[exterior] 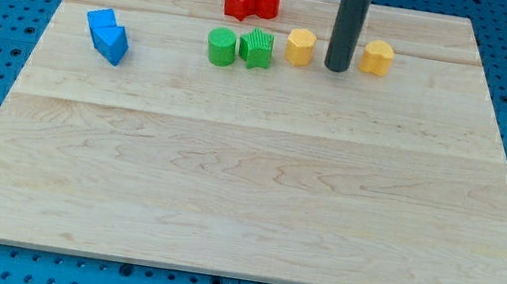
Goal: Move your arm towards the yellow heart
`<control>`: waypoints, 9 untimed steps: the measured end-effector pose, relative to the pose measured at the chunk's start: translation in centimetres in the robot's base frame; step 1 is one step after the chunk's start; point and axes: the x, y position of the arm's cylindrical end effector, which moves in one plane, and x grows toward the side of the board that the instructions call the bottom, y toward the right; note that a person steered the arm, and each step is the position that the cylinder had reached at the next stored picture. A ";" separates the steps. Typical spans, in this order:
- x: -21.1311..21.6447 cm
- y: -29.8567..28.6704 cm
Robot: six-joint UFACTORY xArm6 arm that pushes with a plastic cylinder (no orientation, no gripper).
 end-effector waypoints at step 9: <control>-4.4 10.6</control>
